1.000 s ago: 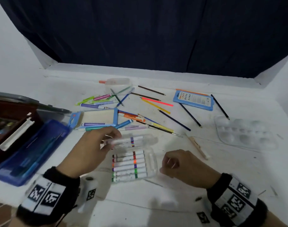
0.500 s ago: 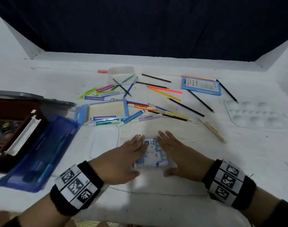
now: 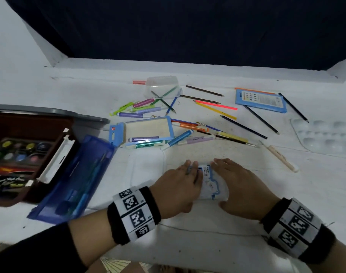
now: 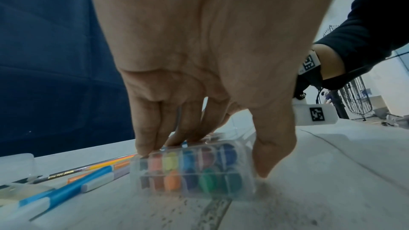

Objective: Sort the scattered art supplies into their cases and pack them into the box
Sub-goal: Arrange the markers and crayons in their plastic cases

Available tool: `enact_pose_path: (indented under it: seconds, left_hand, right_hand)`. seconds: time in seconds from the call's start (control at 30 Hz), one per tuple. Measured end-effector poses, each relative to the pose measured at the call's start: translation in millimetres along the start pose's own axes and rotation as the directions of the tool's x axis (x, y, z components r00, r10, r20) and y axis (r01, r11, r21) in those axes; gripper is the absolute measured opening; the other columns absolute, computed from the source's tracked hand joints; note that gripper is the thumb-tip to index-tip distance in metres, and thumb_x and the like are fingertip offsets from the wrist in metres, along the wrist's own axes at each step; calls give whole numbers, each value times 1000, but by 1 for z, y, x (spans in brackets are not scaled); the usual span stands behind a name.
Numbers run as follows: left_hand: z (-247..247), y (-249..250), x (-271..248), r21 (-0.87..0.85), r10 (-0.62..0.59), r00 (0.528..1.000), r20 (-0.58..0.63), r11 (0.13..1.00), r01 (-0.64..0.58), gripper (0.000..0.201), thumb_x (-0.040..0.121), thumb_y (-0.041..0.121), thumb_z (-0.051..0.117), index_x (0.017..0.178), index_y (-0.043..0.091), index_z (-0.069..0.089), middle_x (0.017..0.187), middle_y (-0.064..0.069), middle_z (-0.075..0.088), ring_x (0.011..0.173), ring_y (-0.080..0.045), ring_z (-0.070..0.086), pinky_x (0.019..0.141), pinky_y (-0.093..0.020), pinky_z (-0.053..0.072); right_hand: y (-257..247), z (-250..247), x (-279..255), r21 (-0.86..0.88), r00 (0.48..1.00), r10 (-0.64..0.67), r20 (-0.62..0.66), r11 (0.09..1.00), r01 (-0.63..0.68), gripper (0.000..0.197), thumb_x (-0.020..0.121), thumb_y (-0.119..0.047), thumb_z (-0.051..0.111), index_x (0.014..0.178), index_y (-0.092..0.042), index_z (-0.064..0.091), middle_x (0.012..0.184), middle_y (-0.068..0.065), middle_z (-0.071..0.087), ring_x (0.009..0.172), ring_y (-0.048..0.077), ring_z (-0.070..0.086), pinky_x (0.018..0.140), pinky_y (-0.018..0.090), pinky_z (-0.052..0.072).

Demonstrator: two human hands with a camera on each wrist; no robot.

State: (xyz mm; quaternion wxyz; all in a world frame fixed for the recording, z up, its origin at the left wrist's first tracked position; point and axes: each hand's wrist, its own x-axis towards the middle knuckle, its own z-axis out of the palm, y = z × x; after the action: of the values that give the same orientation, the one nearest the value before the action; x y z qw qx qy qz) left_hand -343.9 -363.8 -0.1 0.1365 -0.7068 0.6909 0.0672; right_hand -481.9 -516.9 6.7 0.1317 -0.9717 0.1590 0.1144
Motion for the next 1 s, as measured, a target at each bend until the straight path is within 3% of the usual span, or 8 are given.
enact_pose_path:
  seconds: [0.1, 0.27, 0.4, 0.53, 0.67, 0.73, 0.87, 1.0]
  left_hand:
    - [1, -2, -1, 20, -35, 999, 29, 999, 35, 86, 76, 38, 74, 142, -7, 44, 143, -34, 45, 129, -44, 52, 80, -42, 58]
    - [-9, -17, -3, -142, 16, 998, 54, 990, -8, 84, 93, 36, 65, 155, 3, 19, 164, -20, 11, 151, -33, 16, 113, -47, 36]
    - [-6, -28, -29, -470, -99, 974, -202, 882, -8, 58, 93, 38, 65, 143, 12, 49, 152, -7, 42, 141, -22, 40, 104, -44, 46]
    - [-16, -41, -84, -674, -399, 742, -539, 732, -96, 37, 94, 38, 66, 127, 21, 65, 130, 10, 62, 119, -6, 59, 95, -30, 51]
    - [-36, -70, -154, -693, -576, 513, -636, 719, -52, 12, 97, 29, 62, 102, 22, 69, 95, 14, 65, 88, -8, 64, 77, -22, 48]
    - [-33, -91, -186, -695, -620, 459, -637, 719, 5, 13, 96, 31, 58, 99, 23, 68, 94, 17, 65, 88, -5, 64, 77, -16, 45]
    - [-11, -133, -246, -724, -689, 395, -607, 685, 83, 15, 95, 36, 58, 102, 26, 67, 99, 16, 68, 91, -6, 66, 79, -20, 48]
    - [17, -188, -303, -781, -762, 328, -559, 617, 103, 23, 97, 44, 48, 110, 30, 62, 93, 12, 67, 81, -8, 65, 71, -22, 49]
  right_hand:
    - [-4, -5, 7, -39, 999, -4, 38, 999, 6, 105, 63, -56, 67, 149, -14, 24, 143, 1, 37, 129, 19, 34, 111, 31, 35]
    - [-17, -10, 21, -46, 989, 24, 145, 999, -18, 106, 57, -57, 75, 140, -14, 24, 127, 1, 34, 113, 19, 34, 99, 34, 40]
    - [-20, -8, 21, 116, 992, 49, 116, 991, -62, 110, 50, -53, 75, 141, -15, 27, 120, -3, 34, 110, 16, 35, 97, 32, 39]
    - [-40, -18, 15, 334, 1000, -19, -1, 942, 18, 109, 54, -52, 78, 145, -29, 21, 136, -3, 36, 131, 16, 32, 99, 12, 22]
    - [-80, -31, 20, 438, 965, -110, -237, 874, 208, 106, 44, -79, 73, 134, -53, 22, 139, -36, 28, 134, -7, 30, 108, 3, 16]
    - [-107, -37, 26, 405, 933, -125, -338, 875, 265, 111, 49, -83, 71, 144, -45, 29, 145, -33, 32, 135, -9, 30, 111, 16, 27]
    - [-183, -50, 44, 338, 833, -234, -501, 834, 437, 104, 58, -76, 74, 145, -37, 33, 141, -33, 36, 132, -14, 31, 105, 3, 22]
    - [-260, -43, 75, 288, 759, -301, -577, 795, 534, 104, 64, -71, 74, 148, -22, 38, 142, -18, 45, 133, -6, 36, 108, 10, 27]
